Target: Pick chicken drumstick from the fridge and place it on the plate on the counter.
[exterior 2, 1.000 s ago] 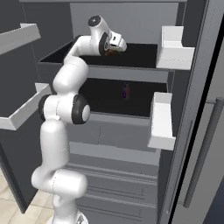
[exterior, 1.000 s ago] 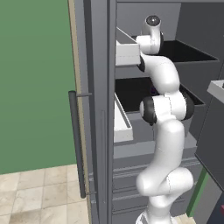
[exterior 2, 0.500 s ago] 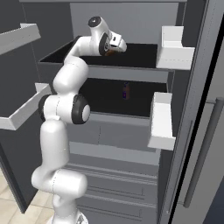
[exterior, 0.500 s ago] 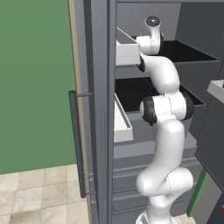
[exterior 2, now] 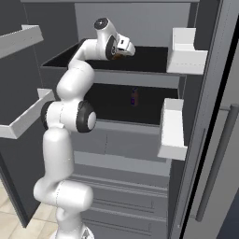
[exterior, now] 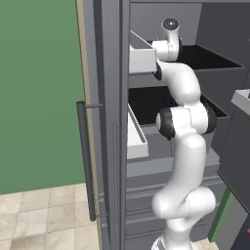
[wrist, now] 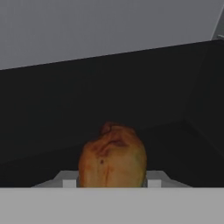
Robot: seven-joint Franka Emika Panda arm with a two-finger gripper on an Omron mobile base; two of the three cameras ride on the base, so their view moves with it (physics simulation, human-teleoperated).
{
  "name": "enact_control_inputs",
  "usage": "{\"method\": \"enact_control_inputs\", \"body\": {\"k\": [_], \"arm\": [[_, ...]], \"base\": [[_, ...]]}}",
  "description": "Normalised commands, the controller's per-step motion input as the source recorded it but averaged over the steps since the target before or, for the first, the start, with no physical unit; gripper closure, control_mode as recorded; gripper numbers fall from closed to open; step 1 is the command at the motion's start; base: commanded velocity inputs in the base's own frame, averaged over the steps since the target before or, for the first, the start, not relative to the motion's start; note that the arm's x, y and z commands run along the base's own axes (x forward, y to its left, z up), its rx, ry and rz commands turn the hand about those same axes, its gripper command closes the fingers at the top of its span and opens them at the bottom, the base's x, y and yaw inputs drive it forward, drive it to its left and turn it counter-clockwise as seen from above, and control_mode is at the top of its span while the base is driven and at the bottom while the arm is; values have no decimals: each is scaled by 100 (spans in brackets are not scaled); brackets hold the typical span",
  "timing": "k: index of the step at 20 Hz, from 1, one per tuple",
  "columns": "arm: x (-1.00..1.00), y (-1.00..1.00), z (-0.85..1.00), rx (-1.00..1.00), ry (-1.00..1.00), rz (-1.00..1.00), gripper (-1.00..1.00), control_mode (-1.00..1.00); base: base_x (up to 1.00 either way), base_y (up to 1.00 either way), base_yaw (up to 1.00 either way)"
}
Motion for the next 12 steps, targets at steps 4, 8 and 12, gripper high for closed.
{"method": "enact_control_inputs", "body": {"k": [4, 8, 12], "arm": [[-8, 0, 0, 0, 0, 0, 100, -100], [-59, 0, 13, 1, 0, 7, 100, -100], [-76, 0, 0, 0, -11, 9, 100, -100]], "base": [[0, 0, 0], [0, 0, 0], [0, 0, 0]]}}
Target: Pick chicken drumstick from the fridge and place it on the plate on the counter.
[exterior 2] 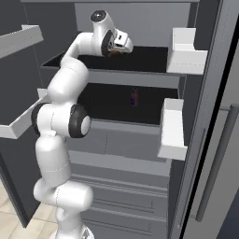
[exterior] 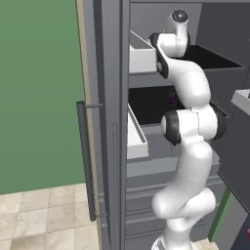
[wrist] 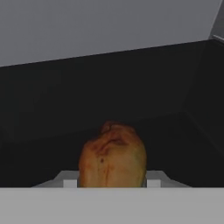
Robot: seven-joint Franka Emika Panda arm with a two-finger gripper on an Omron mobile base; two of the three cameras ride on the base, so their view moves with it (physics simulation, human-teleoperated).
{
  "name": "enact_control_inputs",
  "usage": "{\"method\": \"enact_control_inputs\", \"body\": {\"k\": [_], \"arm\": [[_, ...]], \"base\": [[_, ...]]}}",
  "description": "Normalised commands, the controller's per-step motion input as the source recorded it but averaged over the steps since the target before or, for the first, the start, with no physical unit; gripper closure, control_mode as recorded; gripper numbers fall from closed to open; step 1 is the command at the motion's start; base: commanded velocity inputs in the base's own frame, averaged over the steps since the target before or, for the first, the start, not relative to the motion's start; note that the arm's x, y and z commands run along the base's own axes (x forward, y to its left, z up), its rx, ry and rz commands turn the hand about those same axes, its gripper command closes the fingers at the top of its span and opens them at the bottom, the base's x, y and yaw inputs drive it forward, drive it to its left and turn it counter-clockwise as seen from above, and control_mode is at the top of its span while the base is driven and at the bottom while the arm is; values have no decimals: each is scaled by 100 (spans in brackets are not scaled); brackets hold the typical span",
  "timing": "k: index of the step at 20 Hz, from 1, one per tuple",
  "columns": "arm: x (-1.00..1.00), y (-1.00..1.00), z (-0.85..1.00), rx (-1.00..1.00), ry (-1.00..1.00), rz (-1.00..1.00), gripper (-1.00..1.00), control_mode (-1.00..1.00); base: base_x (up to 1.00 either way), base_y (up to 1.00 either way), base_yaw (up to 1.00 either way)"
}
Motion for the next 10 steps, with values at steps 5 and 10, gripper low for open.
{"method": "enact_control_inputs", "body": {"k": [5, 10], "arm": [[-75, 0, -9, 0, -17, 9, 100, -100], [-68, 0, 6, 0, 3, 6, 100, -100]], "base": [[0, 0, 0], [0, 0, 0]]}}
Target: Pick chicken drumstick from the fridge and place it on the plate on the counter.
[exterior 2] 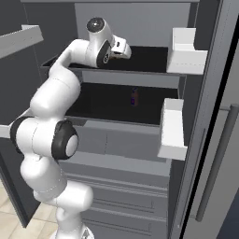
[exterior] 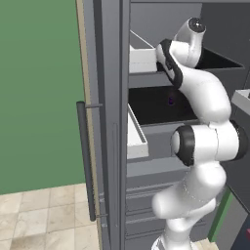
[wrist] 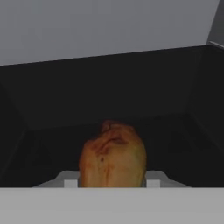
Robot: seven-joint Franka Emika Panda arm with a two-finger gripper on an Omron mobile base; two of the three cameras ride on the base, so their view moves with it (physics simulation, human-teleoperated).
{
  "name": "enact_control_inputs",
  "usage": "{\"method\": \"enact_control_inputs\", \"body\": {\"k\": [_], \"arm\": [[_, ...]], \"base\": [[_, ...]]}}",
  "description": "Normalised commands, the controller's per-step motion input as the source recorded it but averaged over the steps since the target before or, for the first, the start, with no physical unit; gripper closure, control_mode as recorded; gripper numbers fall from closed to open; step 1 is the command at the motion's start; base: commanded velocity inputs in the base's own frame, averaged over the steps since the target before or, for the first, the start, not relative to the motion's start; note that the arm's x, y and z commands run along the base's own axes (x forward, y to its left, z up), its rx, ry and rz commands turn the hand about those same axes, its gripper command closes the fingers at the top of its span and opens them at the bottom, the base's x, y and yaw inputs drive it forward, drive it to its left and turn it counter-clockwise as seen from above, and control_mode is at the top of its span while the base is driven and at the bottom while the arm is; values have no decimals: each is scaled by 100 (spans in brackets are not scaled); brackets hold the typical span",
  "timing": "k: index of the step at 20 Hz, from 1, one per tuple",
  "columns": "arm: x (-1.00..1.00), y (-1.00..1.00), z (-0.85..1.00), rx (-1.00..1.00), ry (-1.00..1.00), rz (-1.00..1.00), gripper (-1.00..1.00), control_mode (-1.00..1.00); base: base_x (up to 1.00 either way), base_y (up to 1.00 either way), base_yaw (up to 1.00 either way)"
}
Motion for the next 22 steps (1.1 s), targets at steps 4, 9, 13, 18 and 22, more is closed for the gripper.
{"method": "enact_control_inputs", "body": {"k": [4, 9, 13, 18, 22], "arm": [[-97, 0, 21, 0, 17, 6, 100, -100], [-100, 1, 14, 0, 12, 5, 100, -100], [-100, 17, 5, 0, 16, 1, 100, -100], [-100, 41, 0, 0, 21, 0, 100, -100], [-100, 26, -13, 0, 12, 0, 100, -100]], "base": [[0, 0, 0], [0, 0, 0], [0, 0, 0], [0, 0, 0], [0, 0, 0]]}}
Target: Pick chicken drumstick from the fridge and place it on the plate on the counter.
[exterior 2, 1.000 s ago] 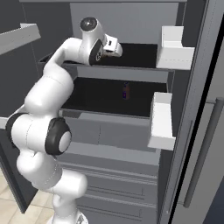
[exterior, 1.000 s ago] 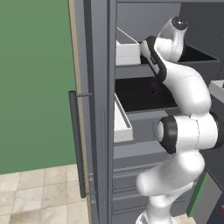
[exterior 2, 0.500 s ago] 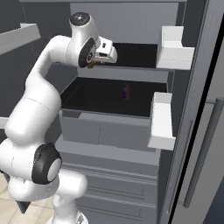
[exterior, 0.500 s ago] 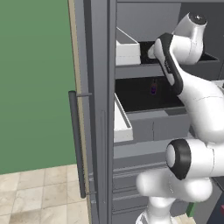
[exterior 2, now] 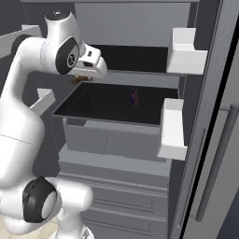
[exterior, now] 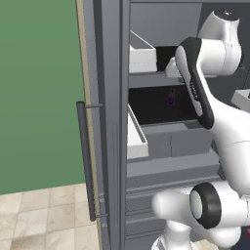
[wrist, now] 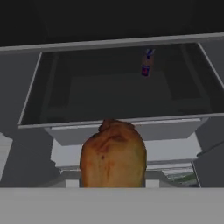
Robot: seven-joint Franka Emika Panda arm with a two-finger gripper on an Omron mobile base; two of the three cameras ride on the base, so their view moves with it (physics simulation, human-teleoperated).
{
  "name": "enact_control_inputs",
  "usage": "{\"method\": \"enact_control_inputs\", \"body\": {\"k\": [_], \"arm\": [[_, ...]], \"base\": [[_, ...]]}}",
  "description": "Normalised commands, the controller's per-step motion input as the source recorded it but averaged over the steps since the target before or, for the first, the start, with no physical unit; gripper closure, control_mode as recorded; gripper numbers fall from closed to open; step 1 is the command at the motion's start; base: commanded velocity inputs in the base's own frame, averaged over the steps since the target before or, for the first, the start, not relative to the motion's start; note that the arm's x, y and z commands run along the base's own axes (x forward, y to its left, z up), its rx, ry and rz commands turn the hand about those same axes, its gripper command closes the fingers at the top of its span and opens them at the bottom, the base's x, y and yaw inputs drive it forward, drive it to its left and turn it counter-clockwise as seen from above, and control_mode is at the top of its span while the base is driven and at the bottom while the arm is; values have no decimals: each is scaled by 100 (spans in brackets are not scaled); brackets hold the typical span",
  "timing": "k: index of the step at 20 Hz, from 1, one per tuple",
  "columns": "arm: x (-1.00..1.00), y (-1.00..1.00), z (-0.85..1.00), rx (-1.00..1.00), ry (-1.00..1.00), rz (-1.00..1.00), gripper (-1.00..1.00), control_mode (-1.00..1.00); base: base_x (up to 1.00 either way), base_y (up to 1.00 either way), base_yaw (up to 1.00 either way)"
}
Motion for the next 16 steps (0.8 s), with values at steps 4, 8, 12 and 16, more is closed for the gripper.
{"method": "enact_control_inputs", "body": {"k": [4, 8, 12, 16], "arm": [[-100, 0, -19, 0, 2, 0, 100, -100], [-100, 0, -42, 0, 3, 0, 100, -100], [-48, 0, -76, -2, 4, 0, 100, -100], [-3, 0, -72, 0, 7, 0, 100, -100]], "base": [[0, 0, 0], [0, 0, 0], [0, 0, 0], [0, 0, 0]]}}
